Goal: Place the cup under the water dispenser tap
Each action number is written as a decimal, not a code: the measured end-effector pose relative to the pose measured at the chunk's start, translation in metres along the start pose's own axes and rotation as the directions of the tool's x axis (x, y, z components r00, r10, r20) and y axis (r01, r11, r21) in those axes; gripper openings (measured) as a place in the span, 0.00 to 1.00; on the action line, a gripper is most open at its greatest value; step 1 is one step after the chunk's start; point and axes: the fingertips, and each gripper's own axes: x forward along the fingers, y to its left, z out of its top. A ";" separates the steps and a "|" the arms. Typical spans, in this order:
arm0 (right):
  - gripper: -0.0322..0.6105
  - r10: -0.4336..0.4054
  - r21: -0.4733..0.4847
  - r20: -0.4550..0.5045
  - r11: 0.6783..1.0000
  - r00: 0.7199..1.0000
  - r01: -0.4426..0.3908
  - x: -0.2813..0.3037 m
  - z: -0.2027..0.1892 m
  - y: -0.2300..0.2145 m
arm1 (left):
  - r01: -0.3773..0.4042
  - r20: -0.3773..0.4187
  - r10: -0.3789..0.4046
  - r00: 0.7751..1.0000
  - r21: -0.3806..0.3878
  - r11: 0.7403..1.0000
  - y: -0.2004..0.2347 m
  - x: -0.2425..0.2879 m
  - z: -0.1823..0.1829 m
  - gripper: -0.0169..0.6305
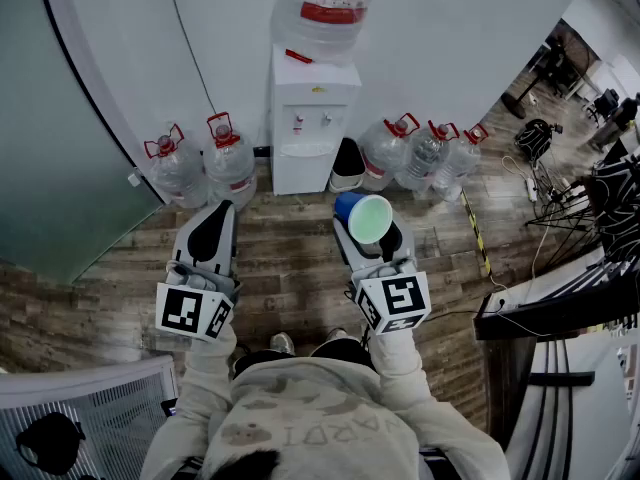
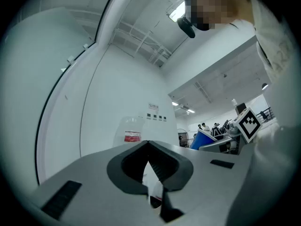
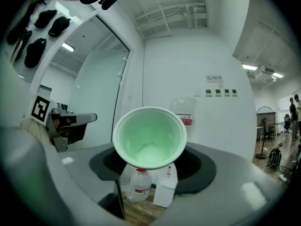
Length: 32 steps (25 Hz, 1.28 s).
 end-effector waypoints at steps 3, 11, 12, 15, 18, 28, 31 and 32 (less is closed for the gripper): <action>0.51 0.002 0.000 -0.001 1.000 1.000 -0.002 0.001 0.000 -0.001 | 0.001 -0.002 -0.001 1.000 -0.007 1.000 -0.002 0.002 -0.002 0.03; 0.51 -0.006 -0.004 0.002 1.000 1.000 0.006 -0.001 -0.001 -0.002 | 0.017 0.006 -0.017 1.000 -0.010 1.000 -0.006 0.008 -0.001 0.03; 0.51 -0.010 -0.003 0.004 1.000 1.000 0.010 -0.002 -0.001 -0.002 | 0.019 0.009 -0.019 1.000 -0.011 1.000 -0.006 0.008 0.000 0.03; 0.52 -0.023 0.019 0.015 1.000 1.000 0.023 -0.004 0.001 -0.003 | 0.027 0.015 -0.027 1.000 -0.010 1.000 -0.006 0.008 0.002 0.03; 0.52 -0.031 0.022 0.018 0.999 0.999 0.031 -0.005 -0.001 -0.007 | 0.034 0.018 -0.033 0.999 -0.012 0.999 -0.008 0.010 0.002 0.03; 0.52 -0.004 0.006 -0.002 1.000 1.000 0.004 0.034 -0.012 -0.015 | 0.025 0.014 -0.025 1.000 -0.015 1.000 0.014 0.037 -0.008 0.03; 0.52 0.006 0.003 0.001 1.000 1.000 -0.006 0.056 -0.011 -0.025 | 0.015 0.019 -0.015 1.000 -0.008 1.000 0.025 0.055 -0.009 0.03; 0.52 0.009 0.000 0.001 1.000 1.000 -0.009 0.063 -0.011 -0.030 | 0.011 0.022 -0.011 1.000 -0.005 1.000 0.028 0.061 -0.009 0.03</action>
